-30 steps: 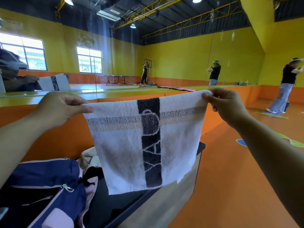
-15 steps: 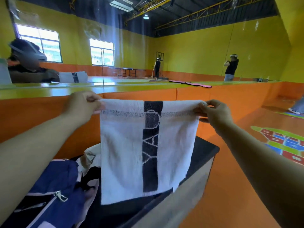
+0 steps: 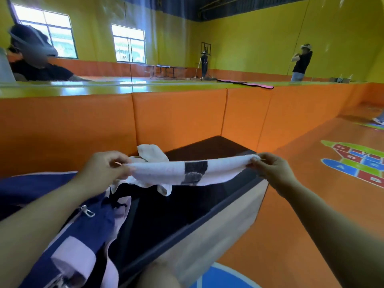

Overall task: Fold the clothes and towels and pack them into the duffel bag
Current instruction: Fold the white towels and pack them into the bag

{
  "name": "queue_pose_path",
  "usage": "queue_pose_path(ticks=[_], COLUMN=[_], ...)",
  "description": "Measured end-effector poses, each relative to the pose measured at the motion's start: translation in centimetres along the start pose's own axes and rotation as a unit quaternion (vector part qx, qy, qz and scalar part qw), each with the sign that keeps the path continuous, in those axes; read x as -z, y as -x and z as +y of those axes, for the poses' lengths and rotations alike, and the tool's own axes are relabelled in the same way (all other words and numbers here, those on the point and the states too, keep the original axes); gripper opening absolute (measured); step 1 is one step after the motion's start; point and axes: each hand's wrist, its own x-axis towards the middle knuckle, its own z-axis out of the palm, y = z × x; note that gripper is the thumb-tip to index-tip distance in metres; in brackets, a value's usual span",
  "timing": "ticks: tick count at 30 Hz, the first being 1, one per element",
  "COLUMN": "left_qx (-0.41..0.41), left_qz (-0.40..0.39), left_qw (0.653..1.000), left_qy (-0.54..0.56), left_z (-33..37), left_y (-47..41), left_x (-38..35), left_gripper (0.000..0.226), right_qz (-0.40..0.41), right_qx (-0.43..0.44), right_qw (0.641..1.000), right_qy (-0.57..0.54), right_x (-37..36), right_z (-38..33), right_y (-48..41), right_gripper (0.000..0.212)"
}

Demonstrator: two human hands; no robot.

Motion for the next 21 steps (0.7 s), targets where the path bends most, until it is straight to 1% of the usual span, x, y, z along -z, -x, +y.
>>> queue_pose_path(ticks=[2,4,6,8,11,14,17,21], left_qx=[0.017,0.015,0.021,0.027,0.042,0.056,0.051,0.074], left_qz=[-0.045,-0.087,-0.109,-0.118,-0.101,-0.055,-0.024,-0.014], left_qw=[0.999,0.995,0.991,0.991,0.993,0.997,0.998,0.995], left_qy=[-0.022,-0.053,-0.070,-0.060,-0.036,-0.007,-0.031,-0.058], left_z=[-1.3,-2.2,-2.9,-3.4,-4.4,-5.4,-7.0,-9.3], left_y=[0.8,1.2,0.8,0.1,-1.9,-4.8,-8.3,-13.1], left_x=[-0.8,-1.1,-1.2,-1.4,-2.4,-4.0,-5.6,-7.3], left_gripper=[0.007,0.006,0.006,0.009,0.008,0.006,0.005,0.003], right_qz=[-0.005,-0.010,-0.019,-0.025,-0.017,0.016,0.041,0.045], right_qx=[-0.016,-0.024,-0.030,-0.042,-0.067,-0.063,-0.064,-0.093], right_qw=[1.000,0.999,0.999,0.999,0.998,0.997,0.992,0.982], right_qy=[0.021,0.038,0.029,0.011,0.003,0.051,0.098,0.156], right_x=[-0.6,-1.1,-1.5,-1.9,-2.8,-3.9,-5.1,-6.8], right_z=[1.5,2.6,3.3,3.8,5.0,6.4,7.3,8.9], right_y=[1.2,1.8,1.9,1.5,0.0,-2.5,-5.4,-9.4], right_gripper=[0.008,0.007,0.009,0.011,0.012,0.012,0.014,0.015])
